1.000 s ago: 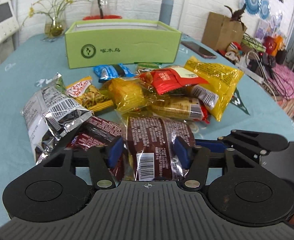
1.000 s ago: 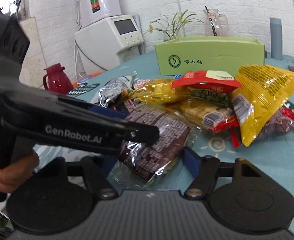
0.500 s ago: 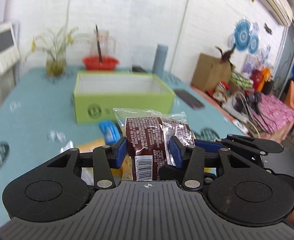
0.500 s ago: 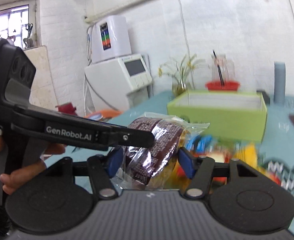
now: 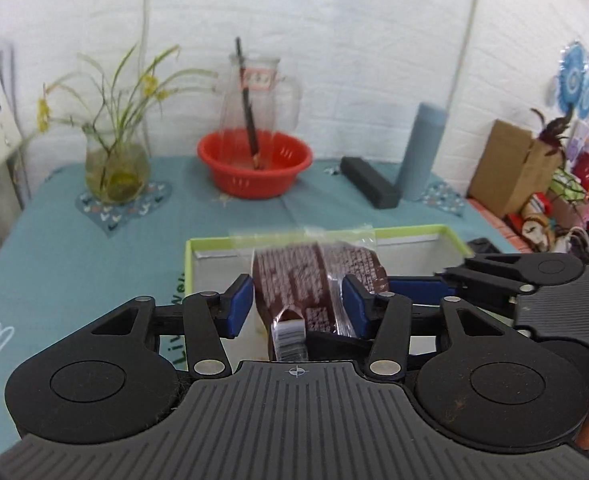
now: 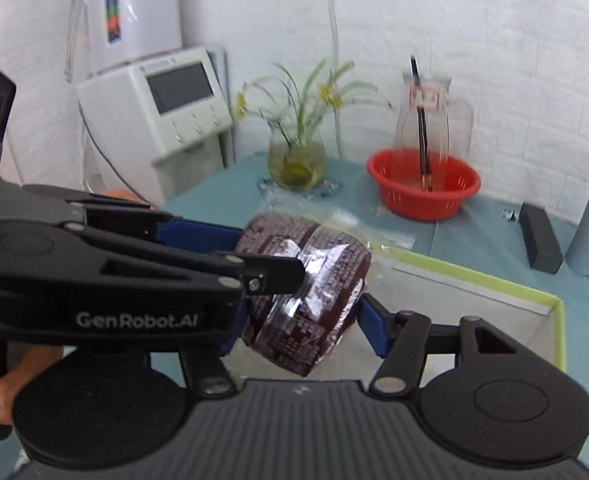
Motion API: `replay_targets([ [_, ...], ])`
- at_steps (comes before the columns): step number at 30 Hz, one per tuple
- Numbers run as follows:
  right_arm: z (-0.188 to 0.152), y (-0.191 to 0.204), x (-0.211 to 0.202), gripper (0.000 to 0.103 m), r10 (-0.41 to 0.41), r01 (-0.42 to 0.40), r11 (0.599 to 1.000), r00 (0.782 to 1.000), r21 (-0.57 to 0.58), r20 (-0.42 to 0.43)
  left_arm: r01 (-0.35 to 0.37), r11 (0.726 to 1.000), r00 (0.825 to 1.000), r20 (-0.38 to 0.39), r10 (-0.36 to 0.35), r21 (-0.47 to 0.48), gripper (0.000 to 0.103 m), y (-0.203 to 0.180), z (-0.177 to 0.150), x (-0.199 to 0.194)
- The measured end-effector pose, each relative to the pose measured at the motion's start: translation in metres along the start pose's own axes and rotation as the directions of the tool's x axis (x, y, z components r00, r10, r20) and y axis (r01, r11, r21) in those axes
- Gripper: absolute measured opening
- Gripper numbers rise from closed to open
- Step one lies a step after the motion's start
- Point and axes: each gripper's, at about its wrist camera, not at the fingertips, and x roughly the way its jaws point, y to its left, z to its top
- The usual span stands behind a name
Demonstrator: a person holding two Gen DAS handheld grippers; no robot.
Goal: Organize snacks
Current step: 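Carry the brown wafer pack into the green box and release, then grasp the silver foil snack bag with the left gripper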
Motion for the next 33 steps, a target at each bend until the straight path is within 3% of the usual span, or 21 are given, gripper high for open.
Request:
replay_targets([
  [3, -0.006, -0.006, -0.002, 0.071, -0.026, 0.026, 1.0, 1.0, -0.008, 0.016, -0.026, 0.999, 1.0, -0.004, 0.026, -0.021, 0.051, 0.015, -0.005, 0.004],
  [6, -0.014, -0.002, -0.035, 0.082, -0.018, 0.018, 1.0, 0.996, -0.005, 0.086, -0.033, 0.999, 0.998, 0.057, 0.033, -0.014, 0.068, 0.019, -0.015, -0.028],
  [9, -0.035, 0.019, -0.075, 0.098, 0.017, -0.01, 0.999, 0.99, -0.046, 0.14, -0.027, 1.0, 0.994, 0.104, 0.028, -0.016, 0.072, 0.016, -0.029, -0.069],
  [13, -0.081, 0.058, -0.118, 0.102, 0.1, -0.087, 0.993, 0.981, -0.086, 0.165, -0.02, 1.0, 0.992, 0.128, 0.023, -0.023, 0.08, 0.016, -0.063, -0.118],
  [17, -0.129, 0.098, -0.132, 0.102, 0.172, -0.164, 0.984, 0.974, -0.064, 0.149, -0.082, 0.996, 0.99, 0.111, 0.087, -0.045, 0.08, 0.021, -0.114, -0.156],
  [21, -0.16, 0.143, -0.126, 0.102, 0.227, -0.216, 0.972, 0.966, -0.095, 0.123, -0.139, 0.983, 0.988, 0.046, 0.146, -0.117, 0.08, 0.037, -0.169, -0.179],
  [25, -0.167, 0.172, -0.097, 0.099, 0.243, -0.233, 0.963, 0.968, -0.137, 0.064, -0.055, 0.967, 0.998, -0.024, 0.051, -0.247, 0.08, 0.056, -0.205, -0.187],
  [29, -0.167, 0.182, -0.068, 0.081, 0.232, -0.23, 0.962, 0.973, -0.144, 0.0, 0.01, 0.949, 0.998, -0.063, -0.031, -0.314, 0.08, 0.066, -0.22, -0.178],
  [32, -0.171, 0.18, -0.052, 0.075, 0.254, -0.257, 0.963, 0.966, -0.081, -0.043, 0.064, 0.938, 0.993, -0.073, -0.094, -0.342, 0.072, 0.072, -0.229, -0.169],
  [33, -0.173, 0.179, -0.051, 0.073, 0.276, -0.278, 0.959, 0.96, -0.062, -0.039, 0.088, 0.937, 0.99, -0.072, -0.119, -0.339, 0.055, 0.072, -0.231, -0.169],
])
